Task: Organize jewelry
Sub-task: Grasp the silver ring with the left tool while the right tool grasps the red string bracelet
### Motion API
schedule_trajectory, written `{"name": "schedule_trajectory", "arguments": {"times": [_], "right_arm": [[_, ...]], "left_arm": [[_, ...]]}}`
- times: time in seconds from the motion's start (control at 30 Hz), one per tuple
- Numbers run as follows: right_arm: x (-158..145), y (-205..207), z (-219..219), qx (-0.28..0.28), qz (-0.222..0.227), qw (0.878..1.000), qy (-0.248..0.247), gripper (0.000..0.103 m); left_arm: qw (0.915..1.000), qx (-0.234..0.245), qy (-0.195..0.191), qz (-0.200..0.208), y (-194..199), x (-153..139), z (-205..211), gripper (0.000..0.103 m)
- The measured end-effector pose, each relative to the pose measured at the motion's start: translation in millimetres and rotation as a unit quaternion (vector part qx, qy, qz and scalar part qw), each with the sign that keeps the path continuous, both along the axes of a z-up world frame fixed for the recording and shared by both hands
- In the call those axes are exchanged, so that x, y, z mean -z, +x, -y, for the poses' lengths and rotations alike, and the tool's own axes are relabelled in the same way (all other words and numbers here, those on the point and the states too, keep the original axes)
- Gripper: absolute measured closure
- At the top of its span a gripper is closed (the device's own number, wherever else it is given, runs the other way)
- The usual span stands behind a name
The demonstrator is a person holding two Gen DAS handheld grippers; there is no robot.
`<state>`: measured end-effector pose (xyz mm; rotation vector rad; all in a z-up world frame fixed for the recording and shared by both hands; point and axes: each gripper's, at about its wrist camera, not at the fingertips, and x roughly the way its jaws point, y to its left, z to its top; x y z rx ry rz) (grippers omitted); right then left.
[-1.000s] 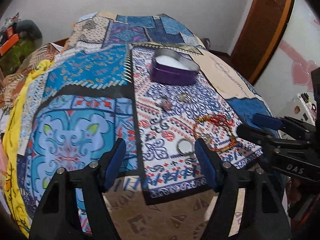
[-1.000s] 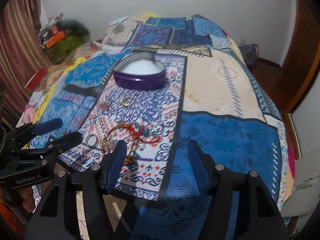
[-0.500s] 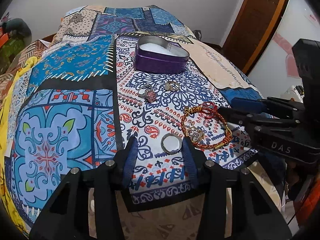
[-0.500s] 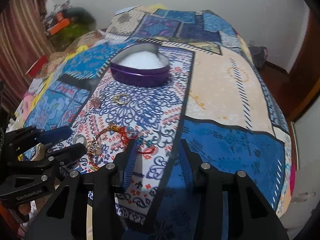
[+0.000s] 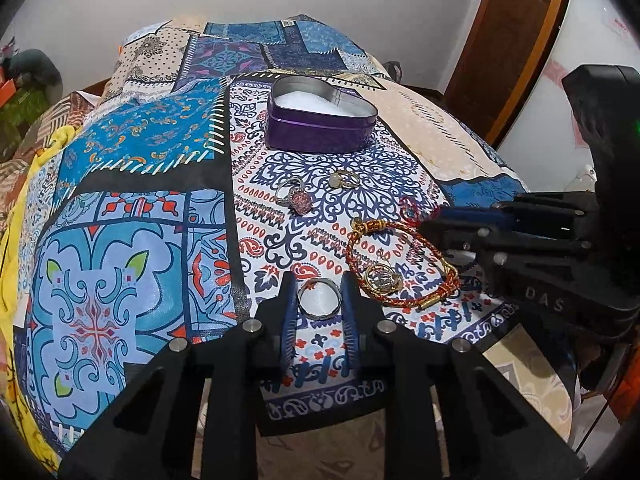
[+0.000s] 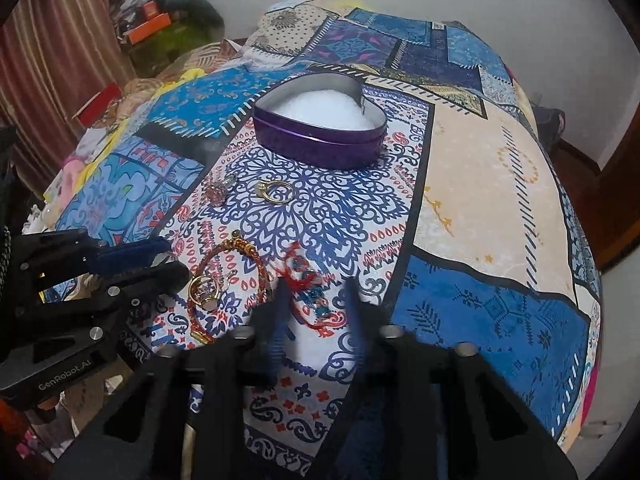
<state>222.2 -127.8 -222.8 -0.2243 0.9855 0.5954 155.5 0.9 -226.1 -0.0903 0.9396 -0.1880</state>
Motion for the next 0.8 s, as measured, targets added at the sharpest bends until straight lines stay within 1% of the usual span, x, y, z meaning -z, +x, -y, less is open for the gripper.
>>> {"name": "schedule_trajectory", "arguments": {"times": [0.2,0.27,0.53,0.8], "right_arm": [[-5.1,0.7,2.5,0.009,-0.01,1.0,0.02,0.096],[-8.9,-1.6,2.7,0.013,-0.005,1.0,0.022,0.096],[-38.4,-8.9,8.3,0.025,0.029,0.999,0.038,0.096],[-73.4,-14.2,13.0,0.035,0.073,0.995,0.055,0.096]], "left_arm": [[1.0,-0.004,-0.008,0.004,-2.2,-6.1,-3.3,0.082],[0.9999,-0.006,-0.007,0.009,-3.1,-10.0,-4.8,0.082],[0.9985,-0.019,0.002,0.051,-5.4,-41.9,-11.9,0.082],[0.9945,-0.029,0.005,0.1,-3.8,-78.2,-17.6,0.082]]}}
